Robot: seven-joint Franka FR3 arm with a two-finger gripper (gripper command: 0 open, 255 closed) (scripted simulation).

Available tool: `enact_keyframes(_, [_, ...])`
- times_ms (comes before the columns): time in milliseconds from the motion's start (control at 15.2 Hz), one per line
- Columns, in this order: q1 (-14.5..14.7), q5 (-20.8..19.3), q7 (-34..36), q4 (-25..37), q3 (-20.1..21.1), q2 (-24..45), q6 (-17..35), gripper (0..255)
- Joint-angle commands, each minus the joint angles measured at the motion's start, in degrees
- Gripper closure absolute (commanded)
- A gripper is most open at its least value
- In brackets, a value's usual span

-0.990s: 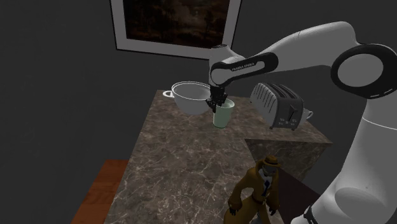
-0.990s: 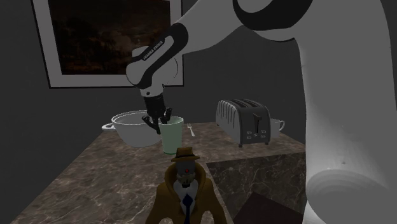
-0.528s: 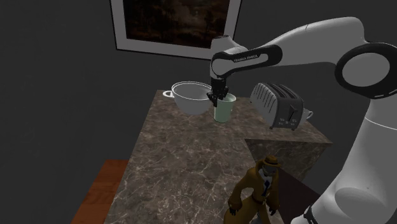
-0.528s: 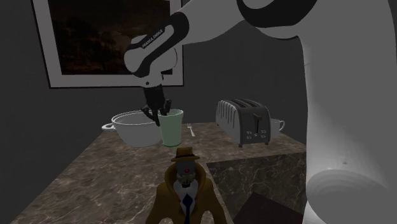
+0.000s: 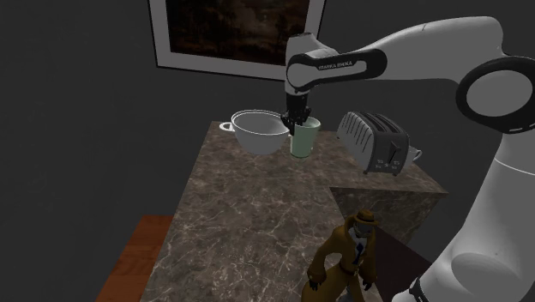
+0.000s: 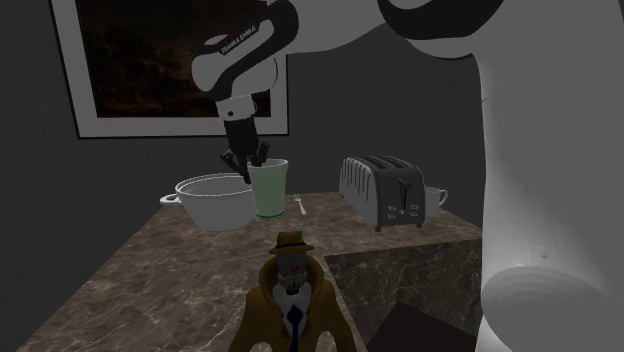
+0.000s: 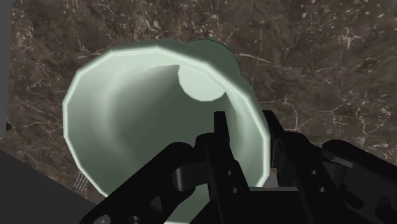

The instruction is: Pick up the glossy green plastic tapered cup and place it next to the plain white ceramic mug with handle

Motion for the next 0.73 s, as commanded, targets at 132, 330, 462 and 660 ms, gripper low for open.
enact_keyframes(132, [0.11,0.16,-0.46,2.74,0.08,-0.33,-3.02,255])
enact_keyframes(330, [0.17,0.26,-0.85,4.97,0.11,-0.38,-5.27,255])
enact_keyframes(462, [0.21,0.31,-1.1,6.54,0.12,-0.35,-6.79,255])
enact_keyframes(660, [0.27,0.36,-1.49,9.05,0.15,-0.19,-9.11,255])
